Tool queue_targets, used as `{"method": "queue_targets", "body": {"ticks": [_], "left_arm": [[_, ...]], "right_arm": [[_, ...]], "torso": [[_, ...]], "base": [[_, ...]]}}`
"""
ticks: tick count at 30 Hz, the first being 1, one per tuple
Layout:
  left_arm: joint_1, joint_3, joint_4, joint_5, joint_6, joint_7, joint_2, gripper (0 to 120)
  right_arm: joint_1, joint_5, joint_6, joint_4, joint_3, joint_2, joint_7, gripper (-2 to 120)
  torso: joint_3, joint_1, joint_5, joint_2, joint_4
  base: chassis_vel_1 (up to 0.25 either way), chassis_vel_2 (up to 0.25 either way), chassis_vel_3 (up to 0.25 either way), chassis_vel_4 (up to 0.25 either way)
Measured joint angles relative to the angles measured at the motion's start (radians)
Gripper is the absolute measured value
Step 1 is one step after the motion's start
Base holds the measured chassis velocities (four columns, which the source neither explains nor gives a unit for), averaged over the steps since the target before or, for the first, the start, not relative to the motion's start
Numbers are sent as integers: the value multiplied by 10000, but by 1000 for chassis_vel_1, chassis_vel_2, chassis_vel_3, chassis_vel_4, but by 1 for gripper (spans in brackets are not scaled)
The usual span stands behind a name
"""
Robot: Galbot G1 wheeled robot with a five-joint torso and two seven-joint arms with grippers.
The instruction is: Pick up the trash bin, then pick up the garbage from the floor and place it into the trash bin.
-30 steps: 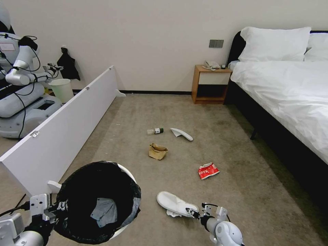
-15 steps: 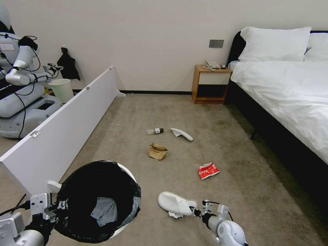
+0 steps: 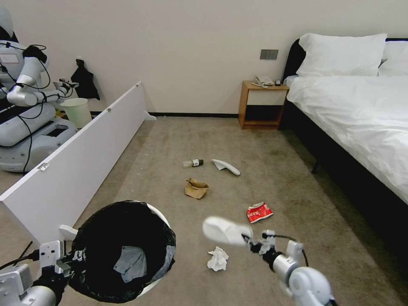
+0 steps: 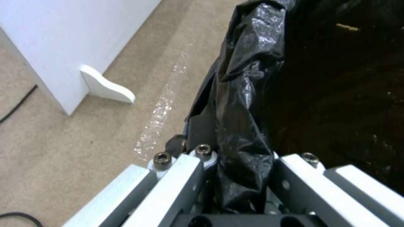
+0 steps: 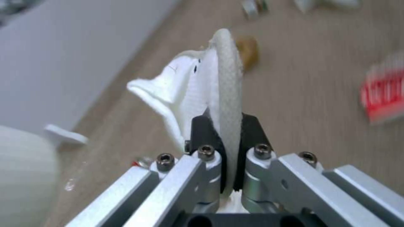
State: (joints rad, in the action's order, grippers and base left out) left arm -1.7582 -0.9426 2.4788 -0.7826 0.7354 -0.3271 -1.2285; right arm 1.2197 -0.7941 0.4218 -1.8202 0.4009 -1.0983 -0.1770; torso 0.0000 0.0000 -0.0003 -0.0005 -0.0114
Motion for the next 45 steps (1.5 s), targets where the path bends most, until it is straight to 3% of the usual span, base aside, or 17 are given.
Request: {"method": "queue_targets", "body": {"ticks": [10, 13, 15, 17, 20, 22, 24, 28, 45], "left_arm": [[-52, 244, -136, 173, 0, 4, -17, 3], [-58, 273, -155, 203, 0, 4, -18, 3], [-67, 372, -175, 279, 0, -13, -9, 3], [-67, 372, -175, 279, 0, -13, -9, 3], [-118, 535, -175, 309, 0, -180, 27, 3], [-133, 601, -175, 388, -1, -191, 30, 3], [-159, 680, -159, 533, 0, -200, 33, 3], [-236, 701, -145, 770, -1, -211, 103, 3], [-196, 622, -210, 916, 0, -195, 281, 3]], "right_arm": [[-689, -1283, 120, -3229, -379, 2720, -47, 1], [-942, -1458, 135, -3543, -452, 3026, -89, 1], [-1834, -1935, 338, -4181, -837, 3712, -125, 1], [-1834, -1935, 338, -4181, -837, 3712, -125, 1], [-3057, -2812, 1058, -4630, -1611, 4183, 319, 1], [-3723, -3479, 1486, -4779, -2036, 4225, 762, 1], [-5375, -4882, 2251, -4893, -3160, 3892, 1711, 1], [-6403, -5543, 2910, -4851, -3910, 3222, 2224, 1], [-7842, -5359, 3196, -4195, -6377, 2305, 2492, 1]], "torso": [[0, 0, 4, 0, 1], [0, 0, 3, 0, 1], [0, 0, 2, 0, 0], [0, 0, 2, 0, 0], [0, 0, 1, -1, -4], [0, 0, 2, 0, -2], [0, 0, 0, 0, 6], [0, 0, 1, 0, 1], [1, 0, 1, 0, 0]], "base": [[0, 0, 0, 0], [0, 0, 0, 0], [0, 0, 0, 0], [0, 0, 0, 0], [0, 0, 0, 0], [0, 0, 0, 0], [0, 0, 0, 0], [0, 0, 0, 0], [0, 0, 0, 0]]}}
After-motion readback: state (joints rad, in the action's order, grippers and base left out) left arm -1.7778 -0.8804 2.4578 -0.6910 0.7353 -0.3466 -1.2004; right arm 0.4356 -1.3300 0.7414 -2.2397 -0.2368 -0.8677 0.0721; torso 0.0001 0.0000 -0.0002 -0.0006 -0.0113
